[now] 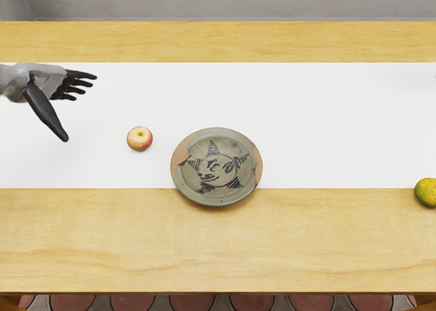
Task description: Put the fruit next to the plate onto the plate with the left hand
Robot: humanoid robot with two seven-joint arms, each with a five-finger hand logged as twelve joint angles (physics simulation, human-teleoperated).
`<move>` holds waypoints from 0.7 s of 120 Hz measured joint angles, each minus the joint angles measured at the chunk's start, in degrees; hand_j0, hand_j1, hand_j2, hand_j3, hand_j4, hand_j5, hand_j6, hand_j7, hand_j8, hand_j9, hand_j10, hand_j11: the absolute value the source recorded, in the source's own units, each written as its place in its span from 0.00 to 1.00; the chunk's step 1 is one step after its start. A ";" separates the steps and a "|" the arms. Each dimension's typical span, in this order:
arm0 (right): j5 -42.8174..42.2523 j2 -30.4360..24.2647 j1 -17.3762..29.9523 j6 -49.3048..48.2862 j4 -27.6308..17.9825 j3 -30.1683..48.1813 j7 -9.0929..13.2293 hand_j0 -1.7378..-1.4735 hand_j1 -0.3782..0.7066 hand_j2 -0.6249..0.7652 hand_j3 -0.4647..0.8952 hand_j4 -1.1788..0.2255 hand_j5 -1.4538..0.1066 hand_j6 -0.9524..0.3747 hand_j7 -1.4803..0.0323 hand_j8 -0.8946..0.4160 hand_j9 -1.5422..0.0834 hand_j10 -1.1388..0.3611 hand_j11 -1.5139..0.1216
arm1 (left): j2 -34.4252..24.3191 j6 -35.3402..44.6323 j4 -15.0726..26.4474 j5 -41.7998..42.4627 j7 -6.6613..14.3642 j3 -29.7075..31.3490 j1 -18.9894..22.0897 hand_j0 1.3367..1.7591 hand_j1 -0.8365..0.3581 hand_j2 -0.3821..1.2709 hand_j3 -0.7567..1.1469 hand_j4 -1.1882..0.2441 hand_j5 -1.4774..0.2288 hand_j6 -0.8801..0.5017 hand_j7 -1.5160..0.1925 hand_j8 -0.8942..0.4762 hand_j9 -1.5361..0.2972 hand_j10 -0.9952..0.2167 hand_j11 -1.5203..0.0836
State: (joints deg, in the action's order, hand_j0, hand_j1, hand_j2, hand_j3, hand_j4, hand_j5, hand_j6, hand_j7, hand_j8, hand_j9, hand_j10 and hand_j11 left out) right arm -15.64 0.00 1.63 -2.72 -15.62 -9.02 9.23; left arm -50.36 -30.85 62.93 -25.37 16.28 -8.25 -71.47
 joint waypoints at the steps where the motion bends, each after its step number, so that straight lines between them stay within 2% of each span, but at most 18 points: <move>1: 0.00 0.00 0.00 0.00 0.02 0.00 0.00 0.30 0.05 0.45 0.34 0.82 0.91 0.70 0.96 0.67 0.93 0.75 0.91 | 0.00 0.00 0.01 0.00 0.01 0.00 0.01 0.76 0.99 0.23 0.40 0.83 0.87 0.63 0.89 0.65 0.84 0.82 0.95; 38: 0.00 0.00 0.04 0.19 0.32 0.07 0.00 0.30 0.05 0.45 0.34 0.83 0.91 0.70 0.96 0.67 0.93 0.75 0.91 | -1.88 0.67 0.00 -0.58 0.10 0.47 1.43 0.76 0.99 0.23 0.40 0.83 0.87 0.63 0.89 0.65 0.84 0.82 0.95; 50: 0.00 0.00 0.05 0.19 0.32 0.06 0.00 0.30 0.05 0.45 0.34 0.83 0.91 0.70 0.96 0.67 0.93 0.75 0.91 | -2.53 4.75 0.05 -0.84 0.06 0.63 1.52 0.76 0.99 0.23 0.40 0.83 0.87 0.63 0.89 0.65 0.84 0.82 0.95; 56: 0.00 0.00 0.05 0.19 0.32 0.06 0.00 0.30 0.05 0.45 0.34 0.83 0.91 0.70 0.96 0.67 0.93 0.75 0.91 | -0.86 10.64 1.41 -0.91 -0.12 2.28 1.38 0.76 0.99 0.23 0.40 0.83 0.86 0.63 0.89 0.65 0.84 0.82 0.95; 73: 0.00 0.00 0.05 0.22 0.33 0.08 0.00 0.30 0.05 0.45 0.34 0.83 0.91 0.70 0.96 0.67 0.93 0.75 0.91 | 5.94 33.77 6.84 -1.20 -0.77 9.20 0.77 0.76 0.99 0.23 0.40 0.83 0.86 0.63 0.88 0.65 0.84 0.82 0.95; 84: 0.00 0.00 0.05 0.21 0.32 0.07 0.00 0.30 0.05 0.45 0.34 0.83 0.91 0.70 0.96 0.67 0.93 0.75 0.91 | 9.13 43.87 9.24 -1.19 -0.83 13.81 -0.39 0.76 0.99 0.23 0.40 0.83 0.86 0.63 0.88 0.65 0.84 0.82 0.95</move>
State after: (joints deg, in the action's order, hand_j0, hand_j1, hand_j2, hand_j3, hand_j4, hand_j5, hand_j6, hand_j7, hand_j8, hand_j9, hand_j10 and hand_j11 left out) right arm -15.65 0.00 1.68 -2.51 -15.29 -8.94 9.23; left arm -41.23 13.02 72.17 -26.56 15.46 5.56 -71.87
